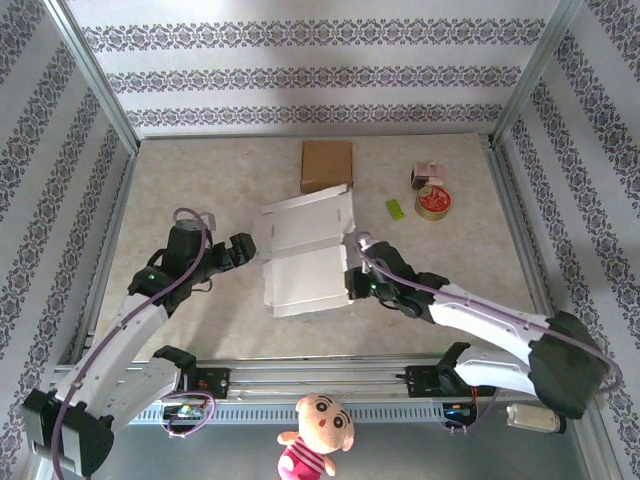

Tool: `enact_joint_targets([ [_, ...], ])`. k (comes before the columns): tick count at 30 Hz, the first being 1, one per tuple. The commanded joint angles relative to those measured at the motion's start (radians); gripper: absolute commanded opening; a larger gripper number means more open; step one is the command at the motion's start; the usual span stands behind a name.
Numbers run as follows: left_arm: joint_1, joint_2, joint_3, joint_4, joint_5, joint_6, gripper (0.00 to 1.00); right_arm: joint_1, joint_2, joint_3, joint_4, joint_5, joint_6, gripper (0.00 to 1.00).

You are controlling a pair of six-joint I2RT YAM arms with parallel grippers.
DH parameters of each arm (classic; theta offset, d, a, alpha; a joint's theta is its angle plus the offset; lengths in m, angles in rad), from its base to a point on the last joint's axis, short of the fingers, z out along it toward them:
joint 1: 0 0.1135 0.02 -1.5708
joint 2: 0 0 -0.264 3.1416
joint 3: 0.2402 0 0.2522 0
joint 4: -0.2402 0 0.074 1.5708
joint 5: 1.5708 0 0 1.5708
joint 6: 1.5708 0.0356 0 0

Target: Fold the paper box

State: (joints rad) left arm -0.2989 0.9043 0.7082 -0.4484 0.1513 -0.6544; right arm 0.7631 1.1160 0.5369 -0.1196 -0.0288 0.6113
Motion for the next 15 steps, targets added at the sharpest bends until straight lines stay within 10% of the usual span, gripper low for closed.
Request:
enact_joint_targets([
  [1,0.009,0.067,0.008,0.108,0.041,0.026,0.98,-0.03,-0.043,-0.077,-0.041,0.042,0.035,0.01],
  [15,0.011,0.459,0.161,0.16,-0.052,0.094,0.86,-0.045,0.007,-0.109,-0.032,-0.06,0.008,0.11],
])
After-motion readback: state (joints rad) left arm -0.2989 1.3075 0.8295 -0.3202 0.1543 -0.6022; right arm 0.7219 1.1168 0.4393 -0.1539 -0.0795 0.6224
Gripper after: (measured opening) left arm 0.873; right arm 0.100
